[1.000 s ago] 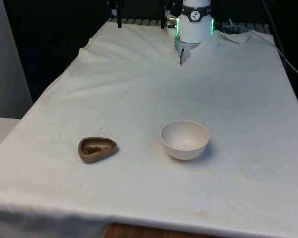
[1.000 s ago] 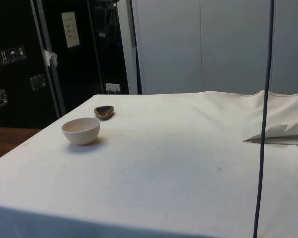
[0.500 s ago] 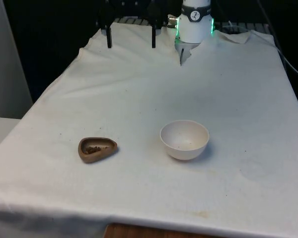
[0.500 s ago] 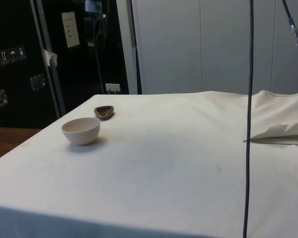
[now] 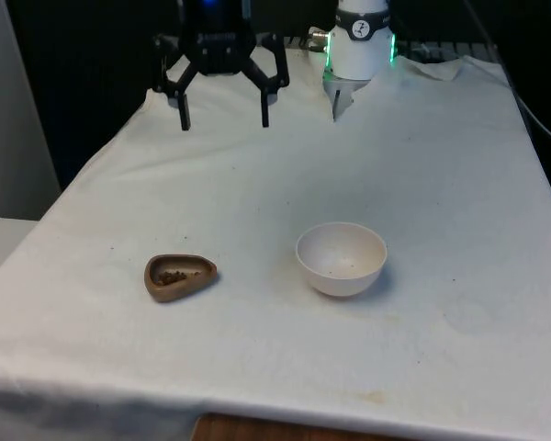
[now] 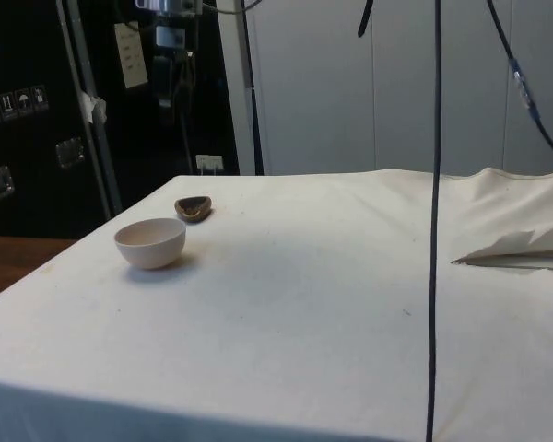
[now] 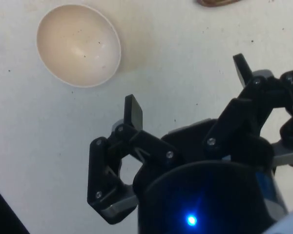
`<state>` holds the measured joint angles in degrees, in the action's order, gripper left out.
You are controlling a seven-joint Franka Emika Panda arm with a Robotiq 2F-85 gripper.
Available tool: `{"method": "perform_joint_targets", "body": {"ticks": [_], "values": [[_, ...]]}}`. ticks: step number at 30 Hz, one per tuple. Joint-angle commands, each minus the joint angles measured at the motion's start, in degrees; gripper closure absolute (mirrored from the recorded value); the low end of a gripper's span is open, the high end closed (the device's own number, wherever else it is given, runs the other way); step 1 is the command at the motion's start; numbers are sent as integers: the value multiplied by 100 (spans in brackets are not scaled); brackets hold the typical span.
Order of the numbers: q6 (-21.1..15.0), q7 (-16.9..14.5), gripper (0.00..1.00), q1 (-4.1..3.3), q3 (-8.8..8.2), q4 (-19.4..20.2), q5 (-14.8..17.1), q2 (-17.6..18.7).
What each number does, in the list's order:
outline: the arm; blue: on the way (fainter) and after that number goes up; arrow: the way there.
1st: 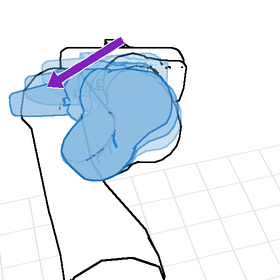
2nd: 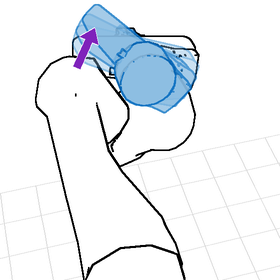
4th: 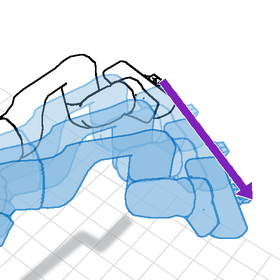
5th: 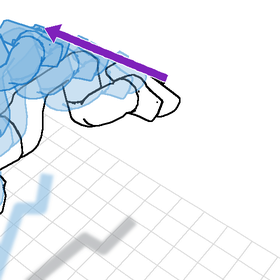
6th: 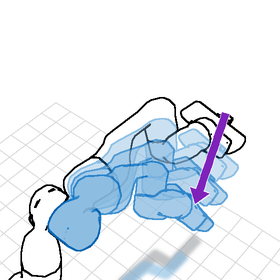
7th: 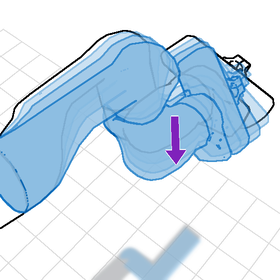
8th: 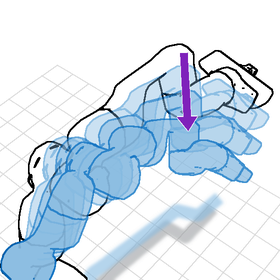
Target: Pour the coffee beans from the cup into the bowl.
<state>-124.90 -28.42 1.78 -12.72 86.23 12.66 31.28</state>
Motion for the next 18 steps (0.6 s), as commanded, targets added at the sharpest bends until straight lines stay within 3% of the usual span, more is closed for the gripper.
{"method": "perform_joint_targets", "body": {"ticks": [1,6,7,8,14,15,16,18], "values": [[-6,-57,0,52,17,-69,52,86],[-52,-178,0,86,-63,-327,160,413],[-69,-149,0,40,-92,-281,138,378],[-52,-201,0,92,-74,-390,178,476],[-34,-372,0,120,-189,-705,315,802],[-69,-361,0,86,-229,-688,315,796],[-29,-424,0,120,-223,-768,350,888],[-29,-464,0,120,-246,-819,367,963]]}}
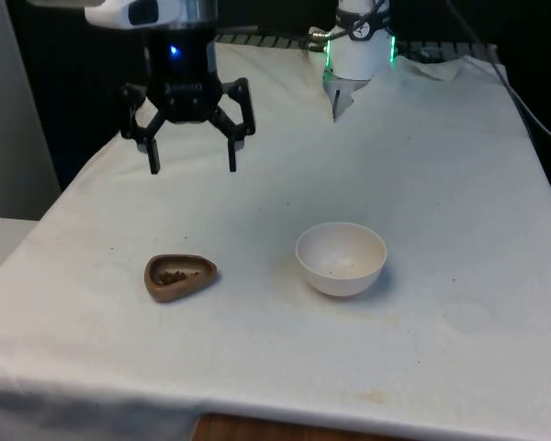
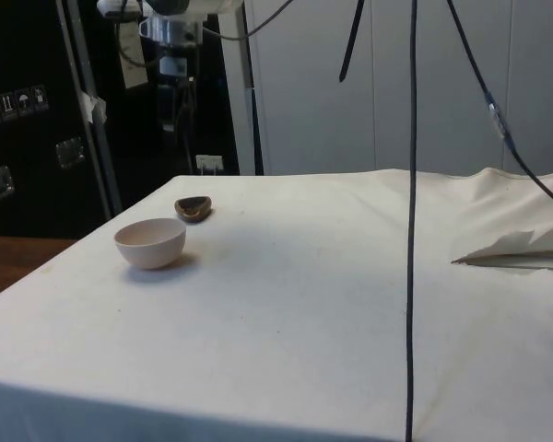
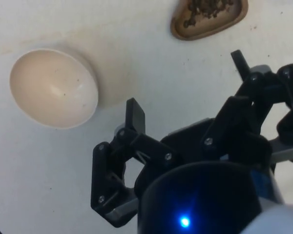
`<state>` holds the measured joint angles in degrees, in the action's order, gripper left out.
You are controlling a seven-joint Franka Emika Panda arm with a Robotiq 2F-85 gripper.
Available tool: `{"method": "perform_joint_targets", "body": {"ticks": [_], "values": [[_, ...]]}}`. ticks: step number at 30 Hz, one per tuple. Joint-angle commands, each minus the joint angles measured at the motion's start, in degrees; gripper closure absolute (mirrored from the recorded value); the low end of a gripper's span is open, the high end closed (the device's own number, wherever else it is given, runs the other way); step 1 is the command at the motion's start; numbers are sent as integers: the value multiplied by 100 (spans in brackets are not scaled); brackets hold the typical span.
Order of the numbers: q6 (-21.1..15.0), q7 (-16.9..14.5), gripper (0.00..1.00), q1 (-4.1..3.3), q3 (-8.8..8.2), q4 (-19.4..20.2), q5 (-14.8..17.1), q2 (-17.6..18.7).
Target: Pour the coffee beans from the cup into the bowl.
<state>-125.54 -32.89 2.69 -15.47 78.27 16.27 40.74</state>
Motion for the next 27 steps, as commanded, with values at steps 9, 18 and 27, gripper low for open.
{"method": "perform_joint_targets", "body": {"ticks": [9,18,27], "values": [[17,-229,0,57,-34,-269,23,378],[46,-367,0,103,-74,-642,97,733],[172,-561,0,195,-132,-1031,344,1134]]}}
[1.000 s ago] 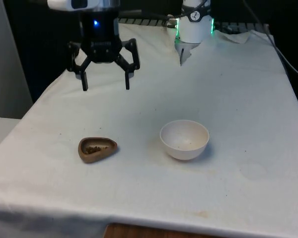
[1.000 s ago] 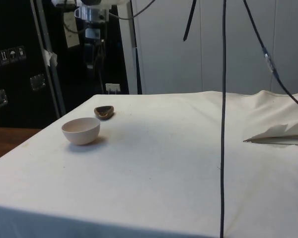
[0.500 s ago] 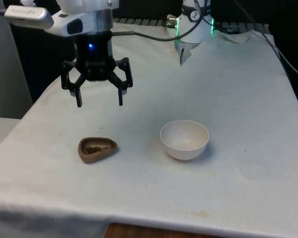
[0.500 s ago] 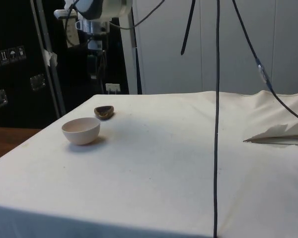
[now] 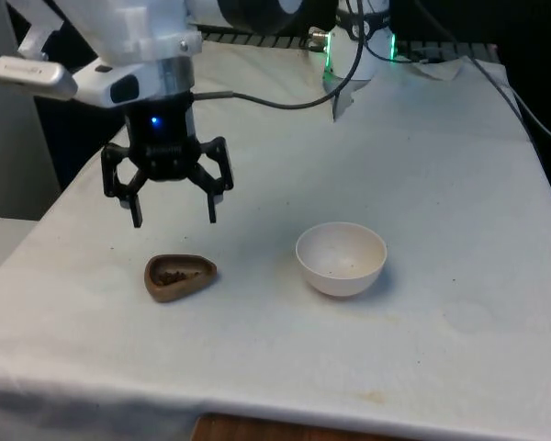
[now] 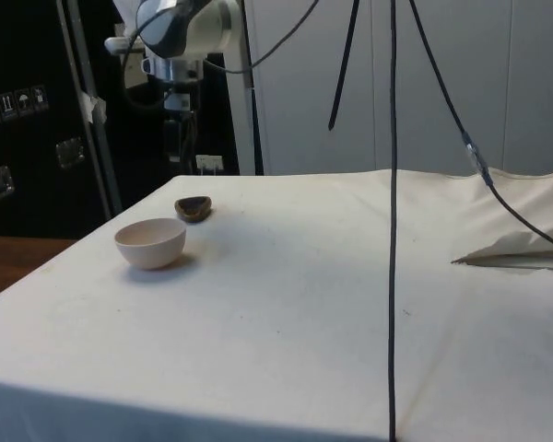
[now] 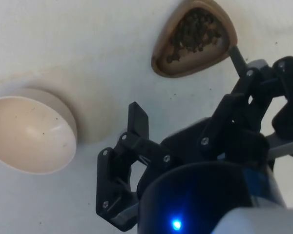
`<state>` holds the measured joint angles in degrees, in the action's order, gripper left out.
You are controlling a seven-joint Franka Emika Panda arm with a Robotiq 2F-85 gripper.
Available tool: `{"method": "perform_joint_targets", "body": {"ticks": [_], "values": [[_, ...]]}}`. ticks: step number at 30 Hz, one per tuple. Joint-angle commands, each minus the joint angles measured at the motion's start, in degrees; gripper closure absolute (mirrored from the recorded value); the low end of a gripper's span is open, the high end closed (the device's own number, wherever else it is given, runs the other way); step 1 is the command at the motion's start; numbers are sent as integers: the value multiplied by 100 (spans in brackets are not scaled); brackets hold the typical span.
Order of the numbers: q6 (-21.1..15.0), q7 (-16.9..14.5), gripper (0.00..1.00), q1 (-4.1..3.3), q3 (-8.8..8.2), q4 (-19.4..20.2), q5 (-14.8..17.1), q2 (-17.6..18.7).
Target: Pour the coffee beans from the cup into the bowl.
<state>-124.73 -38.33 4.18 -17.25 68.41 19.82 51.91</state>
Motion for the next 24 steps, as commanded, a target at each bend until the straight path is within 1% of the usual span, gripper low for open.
{"method": "perform_joint_targets", "body": {"ticks": [1,6,7,8,13,14,15,16,19,23,24], "values": [[103,-46,0,57,40,-80,29,57],[206,-235,0,115,-29,-269,292,281],[92,-206,0,52,-69,-189,269,229],[246,-298,0,138,-46,-344,395,344],[367,-464,0,183,-115,-533,688,510],[441,-521,0,206,-143,-602,796,567],[315,-521,0,149,-189,-521,802,527],[487,-544,0,212,-160,-642,848,596],[607,-602,0,235,-212,-751,963,670],[802,-647,0,241,-309,-928,1043,796],[670,-665,0,206,-332,-814,1060,739]]}}
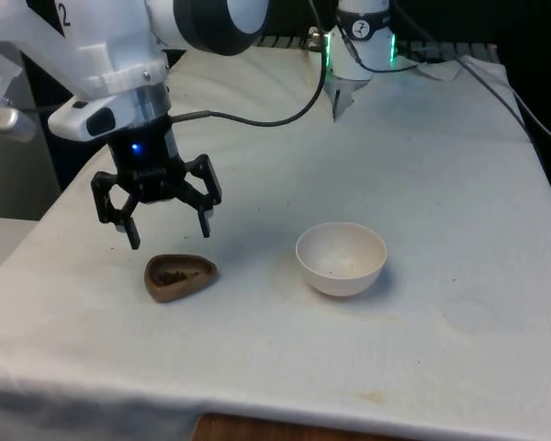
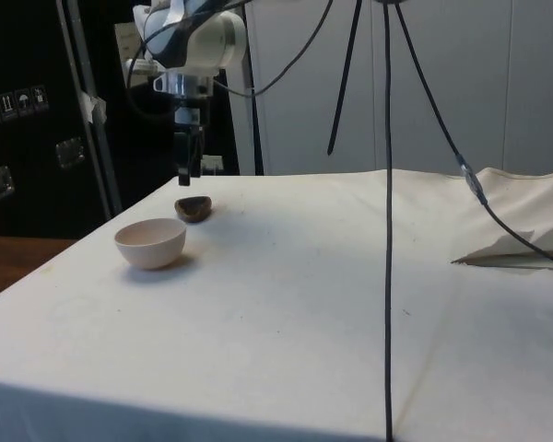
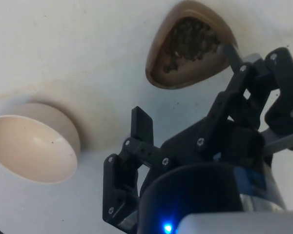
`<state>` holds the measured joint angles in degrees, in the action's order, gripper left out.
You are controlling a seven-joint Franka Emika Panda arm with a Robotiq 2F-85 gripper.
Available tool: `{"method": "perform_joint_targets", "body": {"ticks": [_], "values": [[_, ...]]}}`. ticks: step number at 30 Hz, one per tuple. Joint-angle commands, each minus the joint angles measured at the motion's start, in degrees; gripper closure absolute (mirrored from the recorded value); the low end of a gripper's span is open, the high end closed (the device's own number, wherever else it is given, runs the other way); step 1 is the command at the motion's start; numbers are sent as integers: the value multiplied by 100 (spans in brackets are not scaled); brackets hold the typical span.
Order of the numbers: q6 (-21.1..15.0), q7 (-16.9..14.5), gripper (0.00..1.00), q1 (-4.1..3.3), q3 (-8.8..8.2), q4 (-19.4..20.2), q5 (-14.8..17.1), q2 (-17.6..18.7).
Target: Pour the coffee beans from the cup into the bowl.
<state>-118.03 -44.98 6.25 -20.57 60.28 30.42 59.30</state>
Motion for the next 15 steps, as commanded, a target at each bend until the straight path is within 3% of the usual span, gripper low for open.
{"method": "perform_joint_targets", "body": {"ticks": [1,6,8,9,15], "values": [[160,23,0,34,6,-149,-23,80],[321,46,0,23,-69,-292,-46,189],[218,-11,0,11,-97,-155,0,120],[367,57,0,17,-97,-338,-40,223],[298,63,0,6,-103,-413,-29,309]]}}
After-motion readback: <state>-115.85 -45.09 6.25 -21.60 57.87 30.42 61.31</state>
